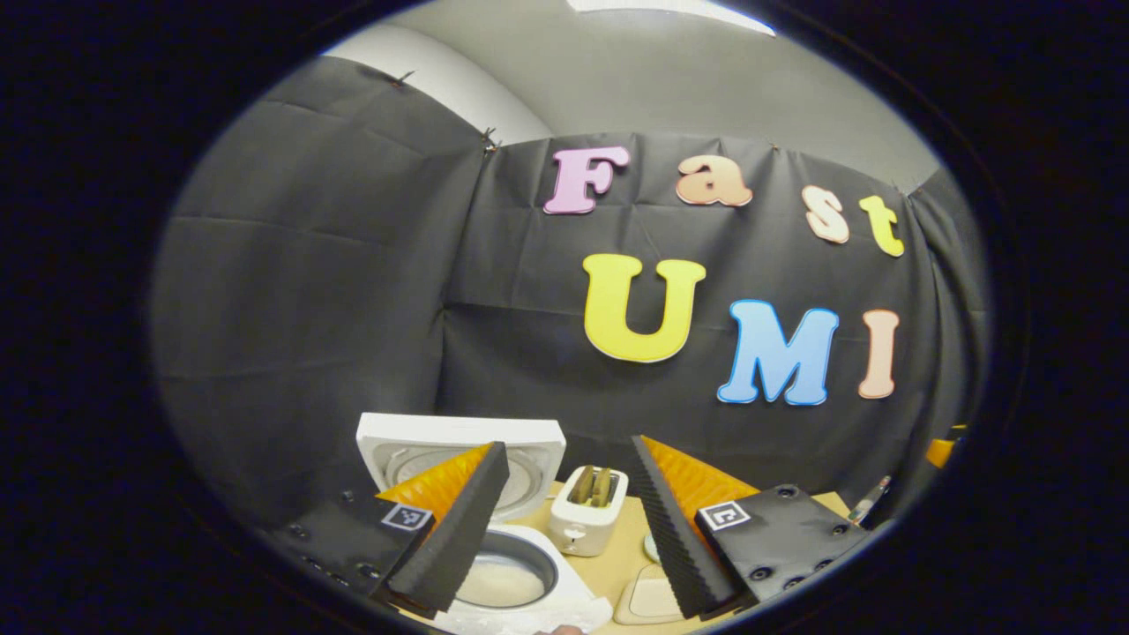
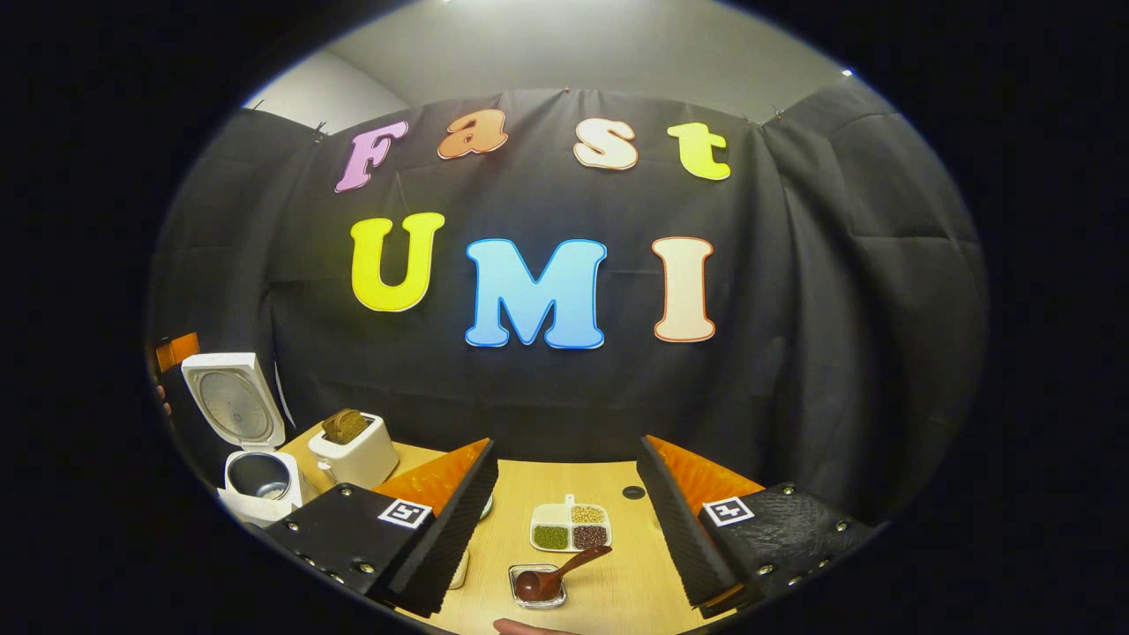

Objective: Close the left gripper, press the button to open the rice cooker; take a wooden spoon from the chopstick holder with the right hand, scoop a spoonful of rice and pour it into the rice cooker, then put the wooden spoon back into the chopstick holder.

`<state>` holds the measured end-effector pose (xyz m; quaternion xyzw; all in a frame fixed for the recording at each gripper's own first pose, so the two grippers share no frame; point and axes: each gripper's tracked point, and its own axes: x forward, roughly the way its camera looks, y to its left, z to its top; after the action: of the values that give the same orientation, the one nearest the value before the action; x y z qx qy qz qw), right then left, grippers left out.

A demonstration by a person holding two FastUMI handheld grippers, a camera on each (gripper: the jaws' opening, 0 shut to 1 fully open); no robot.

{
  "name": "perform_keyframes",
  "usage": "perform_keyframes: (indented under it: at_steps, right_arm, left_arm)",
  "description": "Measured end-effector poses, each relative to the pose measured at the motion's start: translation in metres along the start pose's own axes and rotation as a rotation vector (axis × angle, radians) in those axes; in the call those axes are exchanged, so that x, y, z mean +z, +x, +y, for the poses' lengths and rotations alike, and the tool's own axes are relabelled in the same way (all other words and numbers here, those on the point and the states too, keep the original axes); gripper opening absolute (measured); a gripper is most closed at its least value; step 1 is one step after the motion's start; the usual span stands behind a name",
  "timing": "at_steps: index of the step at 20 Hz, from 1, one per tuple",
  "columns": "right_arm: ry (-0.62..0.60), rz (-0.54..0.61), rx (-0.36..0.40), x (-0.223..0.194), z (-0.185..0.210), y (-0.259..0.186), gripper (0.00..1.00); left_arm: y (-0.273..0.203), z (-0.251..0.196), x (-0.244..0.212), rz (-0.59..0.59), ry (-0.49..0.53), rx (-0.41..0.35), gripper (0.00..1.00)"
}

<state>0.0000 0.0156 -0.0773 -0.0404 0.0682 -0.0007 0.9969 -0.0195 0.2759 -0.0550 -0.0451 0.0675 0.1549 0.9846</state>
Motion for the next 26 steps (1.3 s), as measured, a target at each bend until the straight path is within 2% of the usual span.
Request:
perform_keyframes:
  at_steps: [8, 11, 13, 16, 19, 22, 26]
  right_arm:
    - [0.042, 0.019, -0.108, -0.025, -0.015, -0.008, 0.96]
    - [0.078, 0.067, -0.142, -0.05, -0.024, -0.001, 0.96]
    - [0.122, 0.104, -0.138, -0.065, -0.028, 0.005, 0.96]
    - [0.17, 0.138, -0.109, -0.086, -0.027, 0.027, 0.96]
    - [0.17, 0.164, -0.067, -0.109, -0.03, 0.051, 0.96]
    - [0.163, 0.192, -0.057, -0.139, -0.038, 0.076, 0.97]
    - [0.179, 0.29, -0.026, -0.195, -0.039, 0.101, 0.99]
  left_arm:
    - [-0.006, -0.047, -0.002, -0.022, 0.04, -0.166, 0.95]
    - [-0.007, -0.055, -0.005, -0.021, 0.048, -0.193, 0.94]
    - [-0.013, -0.062, -0.007, -0.019, 0.068, -0.203, 0.95]
    - [-0.014, -0.072, -0.001, -0.062, 0.141, -0.182, 0.94]
    - [-0.018, -0.089, 0.001, -0.069, 0.163, -0.172, 0.94]
    - [-0.02, -0.096, -0.001, -0.055, 0.174, -0.148, 0.94]
    - [-0.023, -0.1, -0.01, -0.019, 0.191, -0.112, 0.95]
